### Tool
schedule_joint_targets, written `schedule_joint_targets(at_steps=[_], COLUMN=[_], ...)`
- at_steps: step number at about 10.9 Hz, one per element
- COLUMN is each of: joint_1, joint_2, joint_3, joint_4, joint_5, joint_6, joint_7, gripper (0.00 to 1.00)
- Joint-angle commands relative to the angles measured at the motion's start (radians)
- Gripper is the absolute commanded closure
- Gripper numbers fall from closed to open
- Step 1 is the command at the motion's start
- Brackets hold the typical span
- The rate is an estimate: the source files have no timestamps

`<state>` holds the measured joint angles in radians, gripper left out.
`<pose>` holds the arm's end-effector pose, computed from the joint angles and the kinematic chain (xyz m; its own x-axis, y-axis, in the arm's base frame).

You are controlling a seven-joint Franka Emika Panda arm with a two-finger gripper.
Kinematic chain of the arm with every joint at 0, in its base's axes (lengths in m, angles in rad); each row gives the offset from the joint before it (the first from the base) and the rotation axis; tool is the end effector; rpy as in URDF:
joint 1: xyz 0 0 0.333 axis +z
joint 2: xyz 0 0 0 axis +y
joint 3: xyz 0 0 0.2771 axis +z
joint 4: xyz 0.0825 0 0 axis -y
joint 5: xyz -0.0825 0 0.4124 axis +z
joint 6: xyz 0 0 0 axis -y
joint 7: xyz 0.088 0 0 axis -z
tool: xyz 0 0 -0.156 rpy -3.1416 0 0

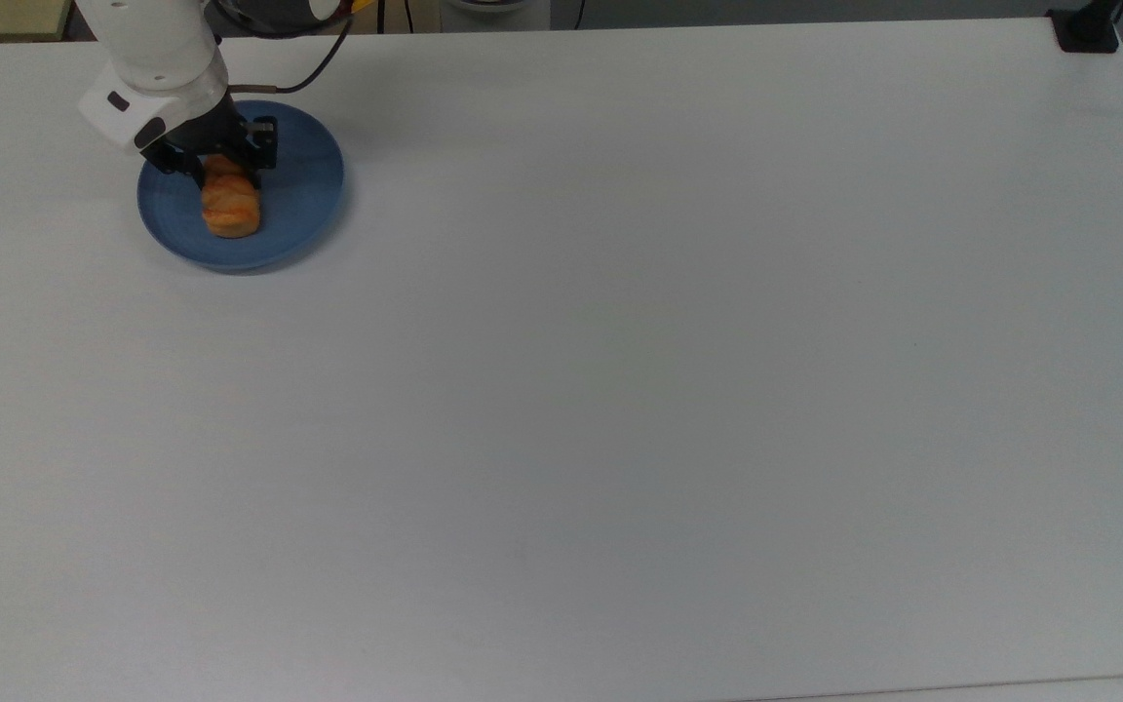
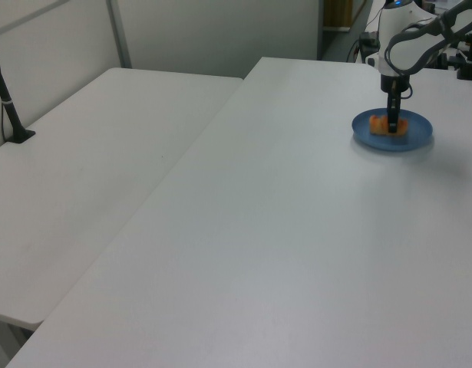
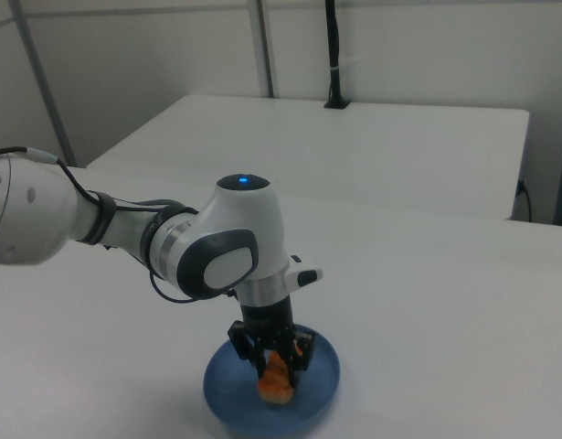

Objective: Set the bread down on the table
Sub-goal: 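Close the gripper around the orange bread roll on the plate, then lift the bread roll up off the blue plate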

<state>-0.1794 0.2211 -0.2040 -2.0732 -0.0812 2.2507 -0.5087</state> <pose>0.5413 -0.2266 0.2175 0.9802 0.1768 -0.0888 0.1833 -0.9805 0.0710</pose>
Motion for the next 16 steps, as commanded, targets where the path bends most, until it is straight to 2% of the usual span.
schedule_joint_targets(at_steps=[1,5,9,11,13,16], joint_1=[-0.003,-0.003,-0.014,0.0,0.017,0.055], joint_2=[-0.035,-0.068,-0.135,-0.175,-0.204,-0.265], joint_3=[-0.002,-0.002,-0.003,0.001,0.011,0.011], joint_4=[-0.01,0.004,0.073,0.073,0.071,0.044], joint_5=[0.009,0.008,-0.003,-0.003,-0.006,-0.035], joint_6=[-0.005,-0.057,-0.212,-0.241,-0.25,-0.283], joint_7=[-0.014,-0.013,-0.013,0.005,0.08,0.13], gripper=[0.6,0.76,0.77,0.77,0.77,0.76])
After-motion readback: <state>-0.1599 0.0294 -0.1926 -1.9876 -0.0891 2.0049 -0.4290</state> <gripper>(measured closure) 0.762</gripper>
